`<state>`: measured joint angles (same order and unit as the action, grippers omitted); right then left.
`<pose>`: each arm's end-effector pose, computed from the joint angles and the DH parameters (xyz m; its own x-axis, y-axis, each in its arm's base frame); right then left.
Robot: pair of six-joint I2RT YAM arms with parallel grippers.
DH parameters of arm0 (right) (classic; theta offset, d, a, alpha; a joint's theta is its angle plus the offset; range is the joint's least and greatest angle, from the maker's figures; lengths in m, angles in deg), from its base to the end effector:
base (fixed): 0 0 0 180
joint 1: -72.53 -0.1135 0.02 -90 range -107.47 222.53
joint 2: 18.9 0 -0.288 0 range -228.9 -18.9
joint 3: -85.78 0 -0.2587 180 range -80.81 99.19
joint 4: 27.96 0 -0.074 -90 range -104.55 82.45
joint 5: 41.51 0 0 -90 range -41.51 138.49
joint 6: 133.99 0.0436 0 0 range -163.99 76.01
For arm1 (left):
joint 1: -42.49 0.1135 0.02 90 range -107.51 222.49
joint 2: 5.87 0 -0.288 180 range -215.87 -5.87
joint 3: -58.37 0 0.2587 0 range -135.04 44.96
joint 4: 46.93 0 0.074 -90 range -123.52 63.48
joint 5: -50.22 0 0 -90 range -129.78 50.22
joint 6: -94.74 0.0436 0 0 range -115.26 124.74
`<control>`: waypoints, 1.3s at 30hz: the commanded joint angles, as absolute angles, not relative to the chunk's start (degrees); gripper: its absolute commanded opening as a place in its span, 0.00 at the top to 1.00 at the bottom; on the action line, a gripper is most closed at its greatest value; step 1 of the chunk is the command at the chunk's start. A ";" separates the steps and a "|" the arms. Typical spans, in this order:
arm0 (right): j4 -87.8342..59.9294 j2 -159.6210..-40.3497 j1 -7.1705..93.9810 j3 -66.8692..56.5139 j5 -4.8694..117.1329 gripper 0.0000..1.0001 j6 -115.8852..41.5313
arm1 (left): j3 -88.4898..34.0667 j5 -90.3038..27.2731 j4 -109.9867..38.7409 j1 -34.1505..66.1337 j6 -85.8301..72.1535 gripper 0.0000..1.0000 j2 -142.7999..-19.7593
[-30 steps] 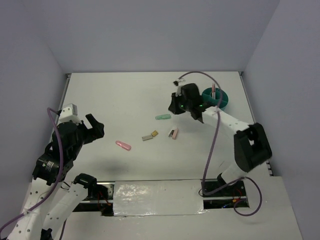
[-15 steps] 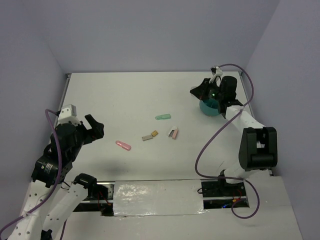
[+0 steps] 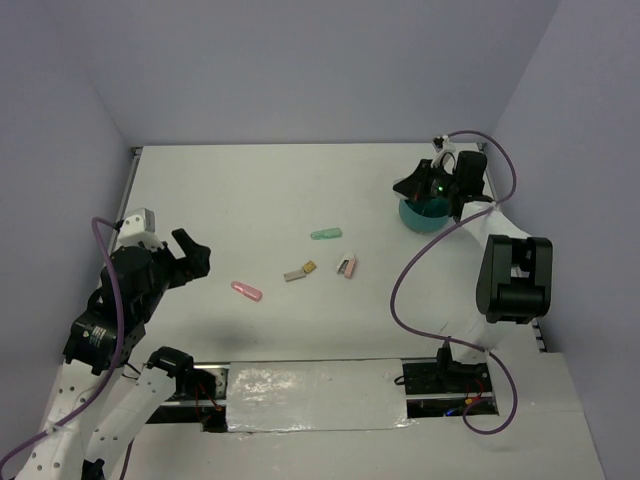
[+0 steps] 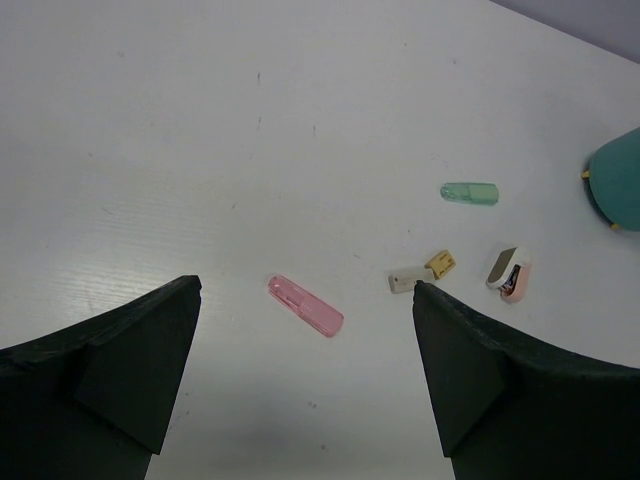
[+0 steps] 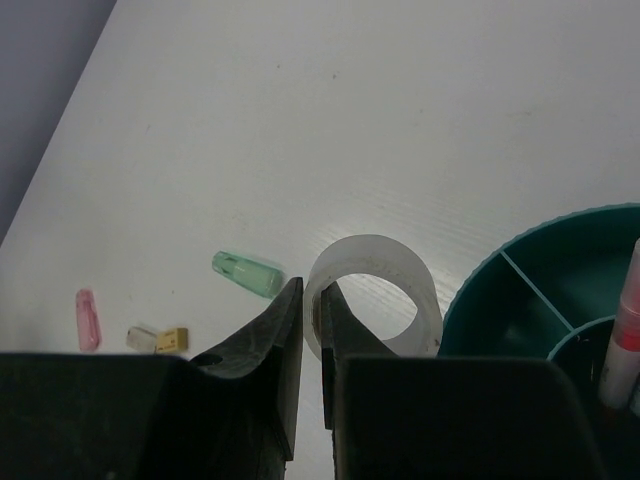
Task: Sort the stationery into containers
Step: Place the stationery in the storage box.
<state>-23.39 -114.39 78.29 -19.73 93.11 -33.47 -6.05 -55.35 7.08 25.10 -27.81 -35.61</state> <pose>0.3850 -0.0081 0.2621 -0.5243 0.1835 -0.8315 -0.4712 0.7509 0.4628 0.0914 -0.0164 0.3652 -0.2911 -0.4519 -0.8432 -0.1310 0.8919 -0.4328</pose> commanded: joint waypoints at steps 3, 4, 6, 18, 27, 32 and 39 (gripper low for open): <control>-19.30 -115.49 78.94 -15.77 93.05 0.83 -36.70 | -5.67 -54.10 4.19 25.35 -26.02 0.01 -35.23; -19.03 -115.58 78.95 -15.77 92.96 0.83 -36.78 | -5.67 -54.10 4.10 25.35 -26.02 0.01 -35.14; -18.24 -115.93 79.30 -15.86 92.26 0.80 -36.96 | -5.67 -53.93 4.10 25.35 -26.02 0.01 -35.23; -13.23 -116.03 79.65 -14.45 87.69 0.76 -39.25 | -5.67 -52.96 3.66 25.35 -25.49 0.01 -35.32; -12.26 -115.94 79.83 -14.28 86.99 0.63 -39.33 | -5.49 -52.78 3.57 25.35 -25.41 0.01 -35.05; -10.95 -116.20 80.09 -13.75 84.62 0.64 -39.51 | -5.67 -52.87 3.66 25.35 -25.32 0.01 -35.14; -10.60 -115.15 80.44 -13.93 81.55 0.57 -38.19 | -5.58 -52.70 3.57 25.35 -25.23 0.01 -34.97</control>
